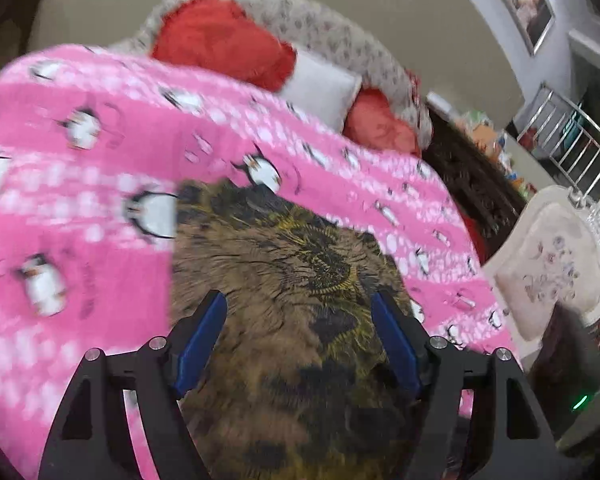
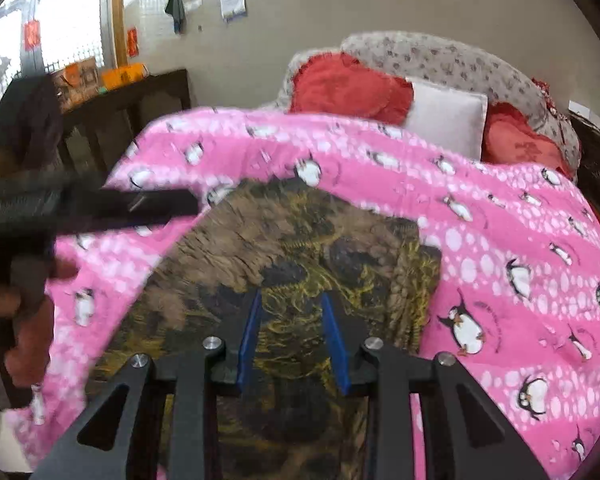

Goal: Fold small clothes

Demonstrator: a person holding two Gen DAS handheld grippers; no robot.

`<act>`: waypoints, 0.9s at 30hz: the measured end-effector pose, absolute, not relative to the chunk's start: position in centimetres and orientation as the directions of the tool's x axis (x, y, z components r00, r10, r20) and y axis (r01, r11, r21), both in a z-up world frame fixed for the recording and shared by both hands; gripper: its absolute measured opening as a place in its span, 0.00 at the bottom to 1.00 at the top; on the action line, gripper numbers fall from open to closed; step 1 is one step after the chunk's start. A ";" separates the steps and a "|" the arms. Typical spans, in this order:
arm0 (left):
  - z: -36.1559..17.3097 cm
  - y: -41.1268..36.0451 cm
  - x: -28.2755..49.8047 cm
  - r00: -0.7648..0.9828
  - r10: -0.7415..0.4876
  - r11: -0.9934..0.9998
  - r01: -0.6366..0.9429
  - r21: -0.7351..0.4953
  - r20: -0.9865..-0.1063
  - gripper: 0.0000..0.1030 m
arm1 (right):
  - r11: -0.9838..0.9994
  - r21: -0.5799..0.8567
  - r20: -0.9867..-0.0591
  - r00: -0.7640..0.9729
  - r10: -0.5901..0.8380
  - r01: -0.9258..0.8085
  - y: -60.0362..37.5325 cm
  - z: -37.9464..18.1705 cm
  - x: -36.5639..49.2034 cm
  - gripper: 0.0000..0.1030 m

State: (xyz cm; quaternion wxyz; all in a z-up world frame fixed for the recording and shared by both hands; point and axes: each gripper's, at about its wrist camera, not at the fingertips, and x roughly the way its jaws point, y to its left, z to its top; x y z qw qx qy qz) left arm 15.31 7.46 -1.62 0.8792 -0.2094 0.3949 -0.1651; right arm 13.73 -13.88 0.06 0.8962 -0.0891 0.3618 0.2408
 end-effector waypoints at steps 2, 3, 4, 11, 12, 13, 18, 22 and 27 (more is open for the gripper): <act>-4.2 6.2 17.2 0.597 -0.437 0.873 0.103 -0.476 -0.672 0.54 | 0.895 0.027 -0.735 0.597 0.320 -0.446 -14.7 -3.1 14.8 0.32; -5.3 5.7 17.6 0.582 -0.414 0.889 0.093 -0.448 -0.701 0.54 | 0.888 0.042 -0.698 0.622 0.354 -0.458 -15.4 -4.2 14.3 0.33; -6.2 5.2 17.8 0.585 -0.392 0.903 0.097 -0.418 -0.710 0.54 | 0.887 0.054 -0.696 0.619 0.363 -0.459 -15.6 -4.1 14.3 0.33; -5.9 5.0 17.6 0.608 -0.413 0.892 0.123 -0.434 -0.678 0.69 | 0.888 0.019 -0.696 0.632 0.342 -0.460 -15.1 -4.6 14.4 0.34; -5.9 5.0 17.7 0.605 -0.420 0.890 0.129 -0.438 -0.676 0.71 | 0.887 0.024 -0.696 0.629 0.346 -0.461 -14.9 -4.6 14.2 0.34; -5.9 4.9 17.8 0.602 -0.425 0.888 0.135 -0.439 -0.676 0.75 | 0.887 0.030 -0.695 0.628 0.350 -0.461 -15.1 -4.5 14.2 0.34; -5.8 4.4 18.2 0.610 -0.431 0.883 0.135 -0.449 -0.665 0.84 | 0.888 0.049 -0.692 0.625 0.360 -0.457 -15.5 -4.4 14.3 0.34; -5.8 4.2 18.0 0.613 -0.442 0.877 0.143 -0.458 -0.654 0.84 | 0.889 0.044 -0.693 0.627 0.356 -0.456 -15.5 -4.4 14.2 0.34; -3.6 4.7 16.6 0.606 -0.368 0.912 0.089 -0.400 -0.705 0.81 | 0.887 0.068 -0.695 0.616 0.371 -0.457 -15.9 -4.5 14.6 0.35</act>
